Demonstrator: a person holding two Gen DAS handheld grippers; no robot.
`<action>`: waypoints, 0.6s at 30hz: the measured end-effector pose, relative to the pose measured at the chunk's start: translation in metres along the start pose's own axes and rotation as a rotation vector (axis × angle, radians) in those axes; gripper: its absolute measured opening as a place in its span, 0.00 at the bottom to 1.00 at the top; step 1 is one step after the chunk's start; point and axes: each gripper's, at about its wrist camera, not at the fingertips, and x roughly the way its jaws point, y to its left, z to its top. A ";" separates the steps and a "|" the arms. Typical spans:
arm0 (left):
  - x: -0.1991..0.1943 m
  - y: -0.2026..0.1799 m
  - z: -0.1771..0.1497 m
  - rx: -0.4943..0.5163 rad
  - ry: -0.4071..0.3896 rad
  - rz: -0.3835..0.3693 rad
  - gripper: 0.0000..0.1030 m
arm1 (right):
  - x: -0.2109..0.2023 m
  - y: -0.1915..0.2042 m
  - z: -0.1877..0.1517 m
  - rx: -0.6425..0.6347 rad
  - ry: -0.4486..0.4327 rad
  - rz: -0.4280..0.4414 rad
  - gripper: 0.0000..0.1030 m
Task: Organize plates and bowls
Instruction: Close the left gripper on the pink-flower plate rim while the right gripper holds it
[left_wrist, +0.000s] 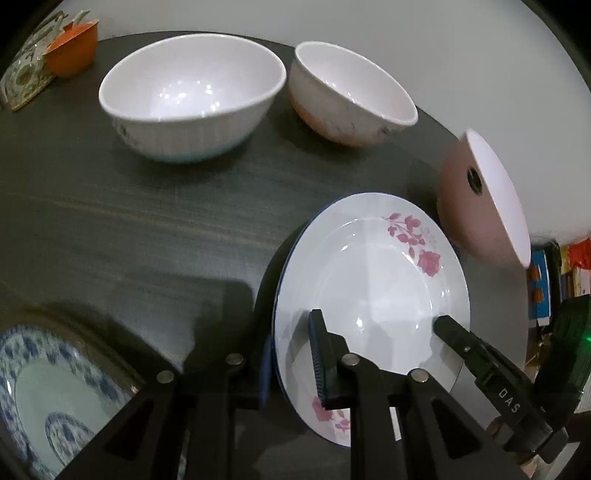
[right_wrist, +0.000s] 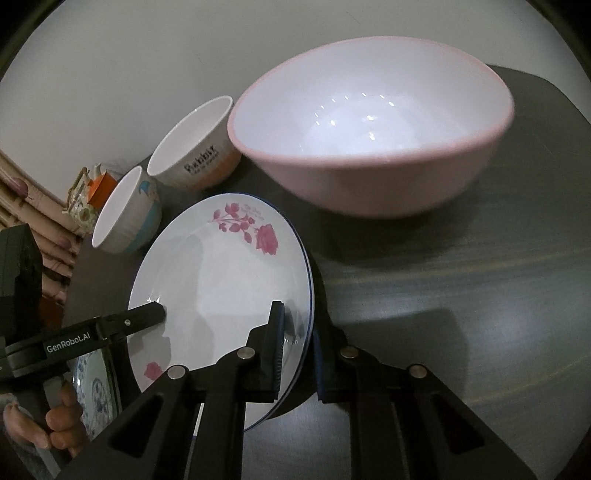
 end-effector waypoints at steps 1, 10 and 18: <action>-0.001 0.000 -0.002 0.002 0.006 0.001 0.18 | -0.002 -0.002 -0.004 0.003 0.006 0.001 0.13; -0.014 -0.012 -0.044 0.044 0.044 0.027 0.19 | -0.021 -0.008 -0.039 0.046 0.062 -0.013 0.13; -0.025 -0.002 -0.090 0.048 0.063 0.024 0.19 | -0.037 -0.008 -0.077 0.065 0.083 -0.011 0.13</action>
